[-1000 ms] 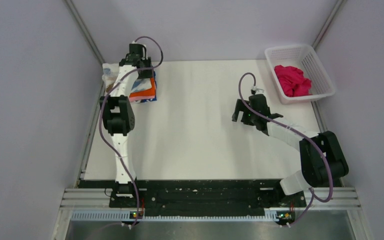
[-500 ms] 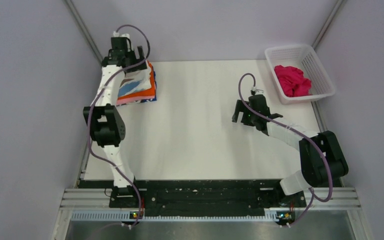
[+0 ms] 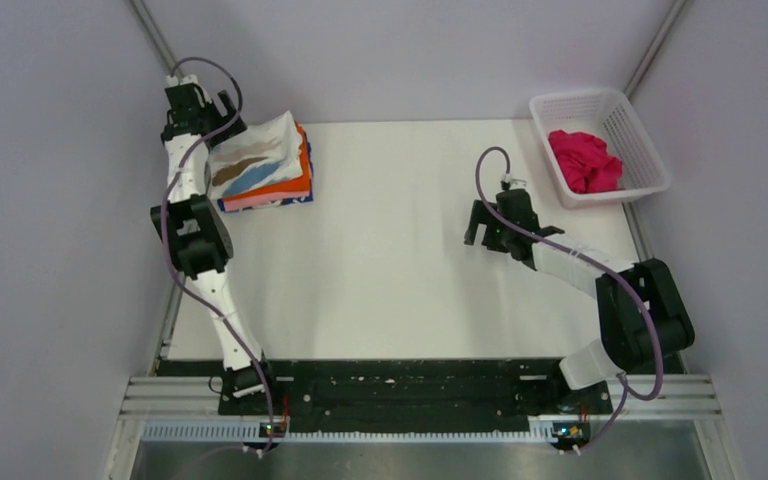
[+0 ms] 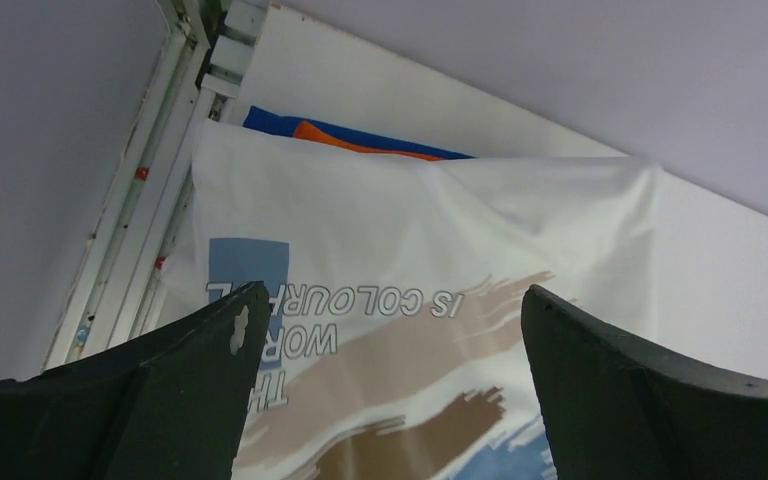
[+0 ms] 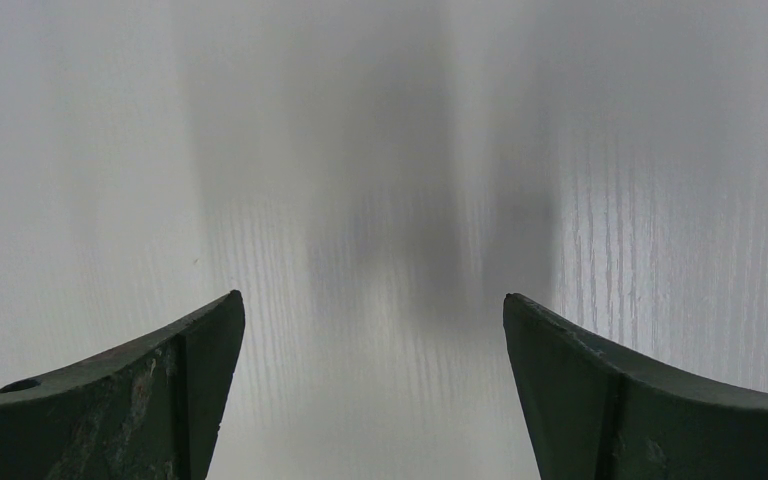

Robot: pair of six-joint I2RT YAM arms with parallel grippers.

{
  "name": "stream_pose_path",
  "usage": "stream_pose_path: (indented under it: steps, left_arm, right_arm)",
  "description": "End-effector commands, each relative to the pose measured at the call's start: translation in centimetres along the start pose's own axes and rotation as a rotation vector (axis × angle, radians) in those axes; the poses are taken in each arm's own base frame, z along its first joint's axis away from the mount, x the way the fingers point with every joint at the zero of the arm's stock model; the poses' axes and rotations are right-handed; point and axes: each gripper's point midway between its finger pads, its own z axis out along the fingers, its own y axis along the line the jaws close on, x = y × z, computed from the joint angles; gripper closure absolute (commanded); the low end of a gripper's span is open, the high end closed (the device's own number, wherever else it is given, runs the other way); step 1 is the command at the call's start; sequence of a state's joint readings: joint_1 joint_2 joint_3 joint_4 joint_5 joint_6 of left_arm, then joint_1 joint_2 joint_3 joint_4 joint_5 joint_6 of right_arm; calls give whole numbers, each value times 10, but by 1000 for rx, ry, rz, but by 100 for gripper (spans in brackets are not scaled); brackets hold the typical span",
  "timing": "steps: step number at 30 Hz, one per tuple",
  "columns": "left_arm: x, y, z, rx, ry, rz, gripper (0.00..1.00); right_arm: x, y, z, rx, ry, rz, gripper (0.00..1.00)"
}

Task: Fold and stack the t-shirts
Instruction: Smooth out wrinkles on the folded tshirt

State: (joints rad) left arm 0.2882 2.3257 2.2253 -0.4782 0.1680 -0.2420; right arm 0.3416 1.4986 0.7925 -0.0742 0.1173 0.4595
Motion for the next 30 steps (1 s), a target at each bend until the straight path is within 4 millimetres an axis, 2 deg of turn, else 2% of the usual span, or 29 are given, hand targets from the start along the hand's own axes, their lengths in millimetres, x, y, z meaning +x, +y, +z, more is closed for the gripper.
stream_pose_path:
  steps: [1, 5, 8, 12, 16, 19, 23, 30]
  left_arm:
    - [-14, 4, 25, -5, -83, 50, 1]
    - [1, 39, 51, -123, -60, 95, 1]
    - [3, 39, 55, -106, -50, 104, 1]
    - [-16, 7, 40, -15, -92, 118, 1]
    - [-43, -38, 7, 29, -154, 153, 1]
    - [-55, -63, -17, 23, -200, 168, 1]
    - [-49, -92, -25, 103, -195, 151, 1]
    - [-8, -141, 4, 340, -77, 12, 1]
  right_arm:
    - [-22, 0, 5, 21, -44, -9, 1]
    - [-20, -6, 8, 52, -41, -13, 1]
    - [-22, -4, 8, 43, -43, -9, 1]
    - [-26, 1, 6, 18, -54, 3, 1]
    - [-33, 7, -1, -9, -78, 12, 1]
    - [-37, 9, -6, -19, -94, 13, 1]
    - [-35, 9, -9, -34, -99, 19, 1]
    - [-34, 9, -10, -39, -105, 23, 1]
